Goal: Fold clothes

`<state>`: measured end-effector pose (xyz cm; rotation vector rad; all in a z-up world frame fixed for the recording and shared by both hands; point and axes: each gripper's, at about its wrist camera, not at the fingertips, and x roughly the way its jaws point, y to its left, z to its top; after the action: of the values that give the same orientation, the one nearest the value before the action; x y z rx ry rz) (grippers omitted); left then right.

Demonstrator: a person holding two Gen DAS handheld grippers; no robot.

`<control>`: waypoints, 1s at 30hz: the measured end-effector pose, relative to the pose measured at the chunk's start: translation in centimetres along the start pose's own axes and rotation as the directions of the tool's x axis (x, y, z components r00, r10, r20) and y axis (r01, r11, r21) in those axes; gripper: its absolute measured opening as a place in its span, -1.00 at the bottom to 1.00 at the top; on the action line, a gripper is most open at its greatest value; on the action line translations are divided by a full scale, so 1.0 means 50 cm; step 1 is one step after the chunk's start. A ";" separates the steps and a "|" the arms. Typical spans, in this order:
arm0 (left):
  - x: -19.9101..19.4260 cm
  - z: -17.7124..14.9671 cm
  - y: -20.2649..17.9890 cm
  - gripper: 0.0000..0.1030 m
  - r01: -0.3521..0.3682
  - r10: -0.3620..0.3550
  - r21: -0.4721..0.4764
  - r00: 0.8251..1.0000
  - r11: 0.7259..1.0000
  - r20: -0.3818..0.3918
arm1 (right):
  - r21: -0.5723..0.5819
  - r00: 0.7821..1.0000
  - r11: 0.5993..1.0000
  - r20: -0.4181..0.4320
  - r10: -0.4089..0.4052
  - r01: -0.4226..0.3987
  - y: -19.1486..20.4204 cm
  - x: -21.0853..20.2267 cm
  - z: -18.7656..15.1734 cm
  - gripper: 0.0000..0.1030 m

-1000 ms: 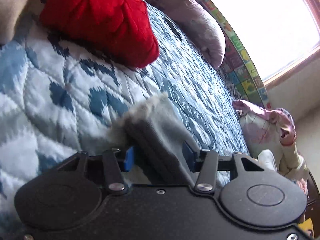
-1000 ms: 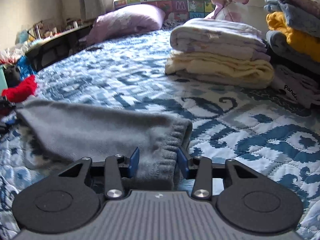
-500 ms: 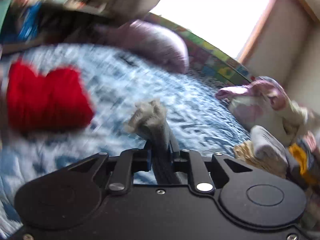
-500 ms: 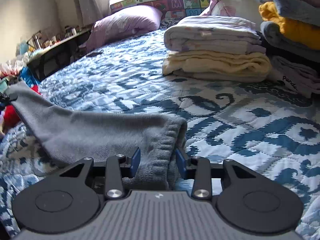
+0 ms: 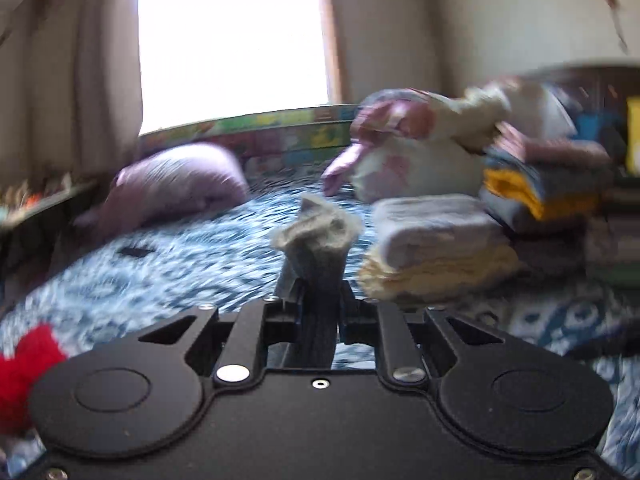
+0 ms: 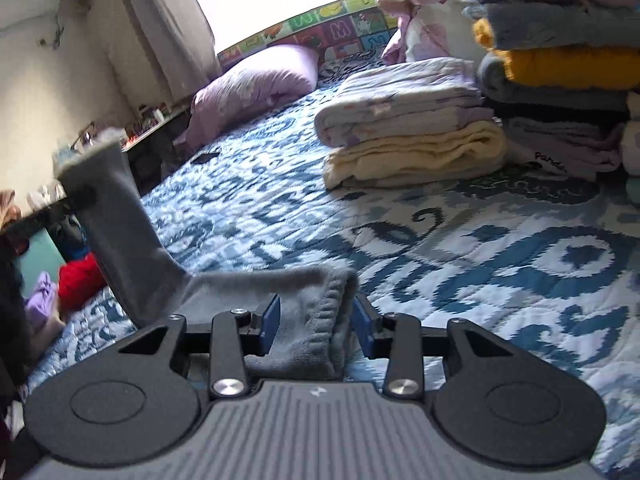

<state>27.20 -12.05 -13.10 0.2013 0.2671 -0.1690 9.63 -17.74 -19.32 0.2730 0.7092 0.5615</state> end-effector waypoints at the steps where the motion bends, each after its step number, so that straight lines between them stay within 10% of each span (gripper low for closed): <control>1: 0.007 -0.007 -0.029 -0.74 0.003 -0.003 0.039 1.000 0.999 -0.003 | 0.016 1.000 1.000 0.005 0.002 -0.002 -0.010 -0.008 0.002 -0.19; 7: 0.044 -0.077 -0.191 -0.74 0.034 -0.026 0.294 0.999 0.955 -0.033 | 0.116 0.999 0.993 0.025 0.026 -0.028 -0.071 -0.038 -0.001 -0.10; 18: 0.069 -0.201 -0.310 -0.65 0.029 0.012 0.635 0.998 0.772 -0.059 | 0.149 1.000 0.989 0.012 0.019 -0.021 -0.109 -0.036 -0.020 -0.10; 23: 0.039 -0.189 -0.288 -0.08 0.219 -0.177 0.486 0.975 0.846 -0.131 | 0.192 0.999 0.981 0.030 0.037 -0.042 -0.107 -0.037 -0.019 -0.09; 30: -0.036 -0.143 -0.108 -0.22 0.199 -0.178 0.245 0.978 0.949 -0.104 | 0.058 0.998 0.998 0.053 0.026 -0.029 -0.029 -0.001 0.000 -0.11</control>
<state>22.69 -15.44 -20.29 0.4383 0.3452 -0.3871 10.16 -18.96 -19.88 0.3517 0.6732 0.5583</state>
